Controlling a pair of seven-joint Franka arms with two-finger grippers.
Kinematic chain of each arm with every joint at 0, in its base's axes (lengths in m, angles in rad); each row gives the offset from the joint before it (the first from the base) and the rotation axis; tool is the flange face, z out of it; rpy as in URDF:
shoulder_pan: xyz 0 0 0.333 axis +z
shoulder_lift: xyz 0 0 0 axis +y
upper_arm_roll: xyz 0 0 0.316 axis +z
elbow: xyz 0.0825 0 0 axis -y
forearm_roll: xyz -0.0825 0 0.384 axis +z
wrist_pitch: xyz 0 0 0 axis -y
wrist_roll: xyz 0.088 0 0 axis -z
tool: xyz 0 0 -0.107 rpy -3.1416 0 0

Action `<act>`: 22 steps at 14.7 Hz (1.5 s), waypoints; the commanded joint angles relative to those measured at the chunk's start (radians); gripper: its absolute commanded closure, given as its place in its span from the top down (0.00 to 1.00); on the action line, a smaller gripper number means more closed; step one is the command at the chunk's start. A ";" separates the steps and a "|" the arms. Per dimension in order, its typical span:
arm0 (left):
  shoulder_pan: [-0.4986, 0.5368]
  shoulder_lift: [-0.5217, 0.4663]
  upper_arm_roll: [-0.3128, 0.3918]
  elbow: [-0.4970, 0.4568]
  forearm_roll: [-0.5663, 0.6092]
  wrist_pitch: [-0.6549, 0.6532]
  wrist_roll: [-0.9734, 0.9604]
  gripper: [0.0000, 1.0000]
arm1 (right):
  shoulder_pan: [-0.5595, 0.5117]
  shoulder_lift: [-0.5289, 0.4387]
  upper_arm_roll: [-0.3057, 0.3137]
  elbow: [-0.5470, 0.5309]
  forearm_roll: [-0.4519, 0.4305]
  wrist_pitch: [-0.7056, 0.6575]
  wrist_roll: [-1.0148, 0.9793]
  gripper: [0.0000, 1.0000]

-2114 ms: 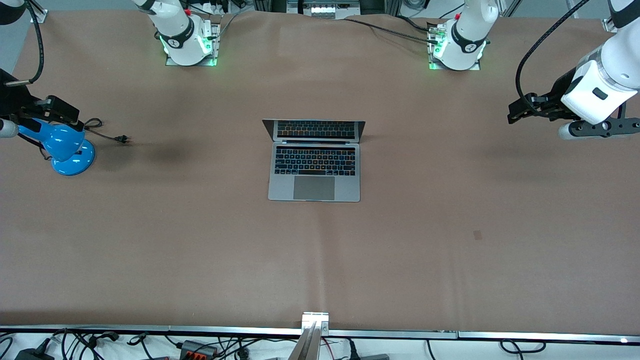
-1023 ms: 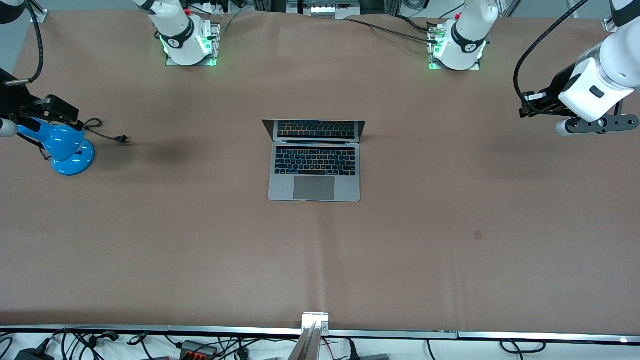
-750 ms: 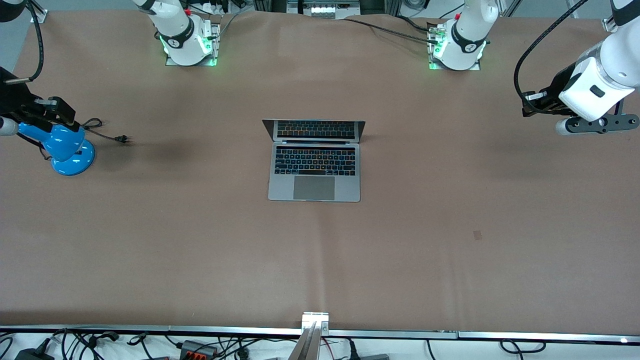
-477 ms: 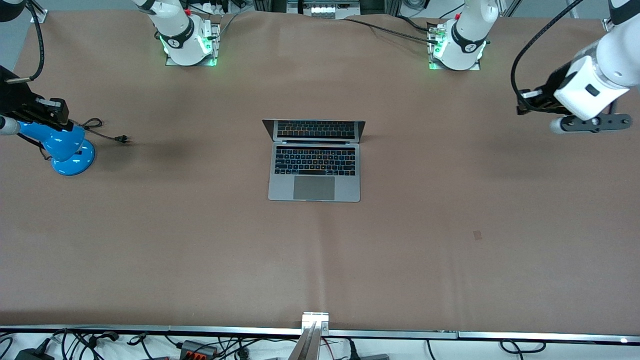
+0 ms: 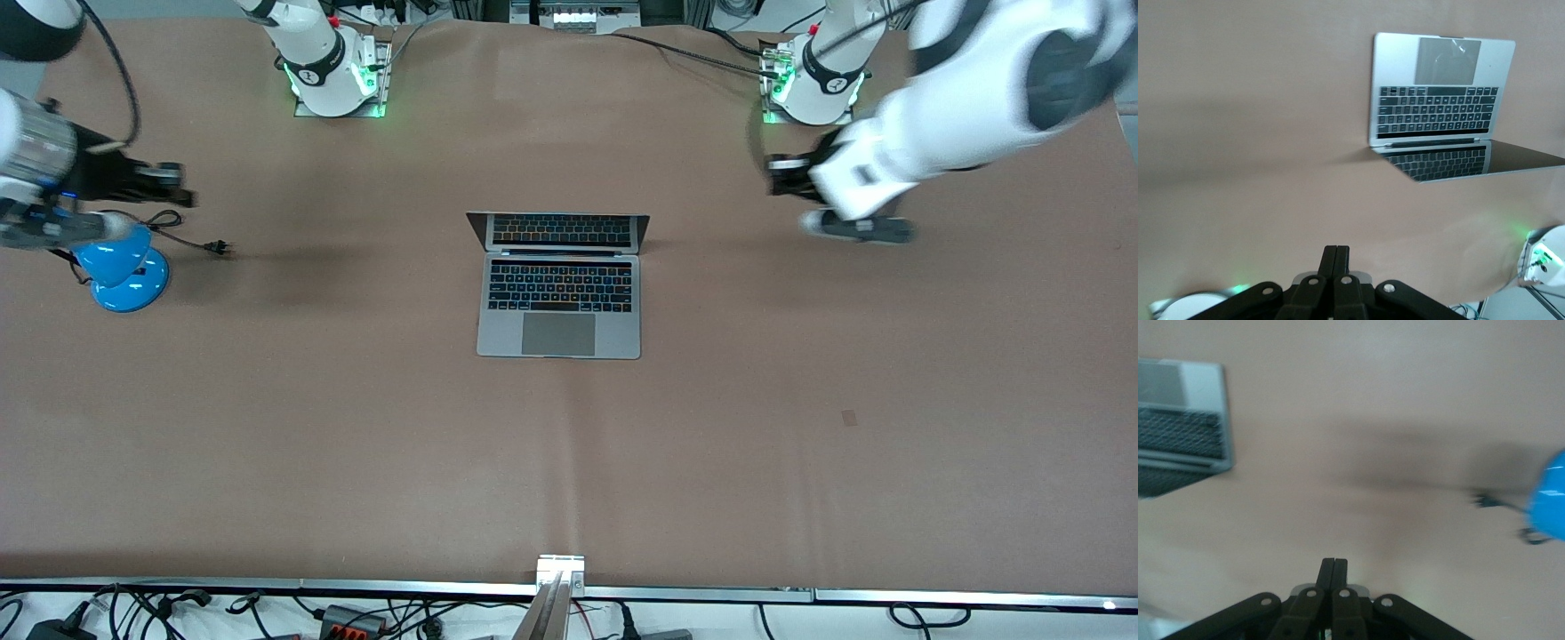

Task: Close laptop with both arms from behind
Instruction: 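Move the left gripper while the right gripper moves to the laptop screen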

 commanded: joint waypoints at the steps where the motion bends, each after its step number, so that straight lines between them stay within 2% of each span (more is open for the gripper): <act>1: 0.006 0.034 -0.113 -0.087 -0.033 0.116 -0.047 0.00 | 0.040 0.036 0.001 -0.046 0.109 -0.021 0.008 0.00; 3: 0.006 0.053 -0.166 -0.153 -0.033 0.223 -0.110 0.00 | 0.097 0.037 0.001 -0.124 0.193 0.008 0.008 0.00; 5: 0.006 0.092 -0.223 -0.187 -0.033 0.314 -0.117 0.00 | 0.180 0.037 0.001 -0.210 0.242 0.092 0.008 0.00; 9: -0.032 0.160 -0.242 -0.192 -0.029 0.378 -0.127 0.00 | 0.370 0.037 0.001 -0.356 0.298 0.302 0.037 0.00; 14: -0.058 0.174 -0.243 -0.251 -0.026 0.461 -0.131 0.00 | 0.617 0.088 0.001 -0.388 0.298 0.527 0.298 0.00; 17: -0.075 0.180 -0.245 -0.267 -0.027 0.500 -0.153 0.00 | 0.646 0.134 0.001 -0.384 0.298 0.620 0.321 0.00; 22: -0.086 0.208 -0.243 -0.265 -0.018 0.526 -0.154 0.00 | 0.628 0.140 -0.009 -0.361 0.298 0.631 0.320 0.00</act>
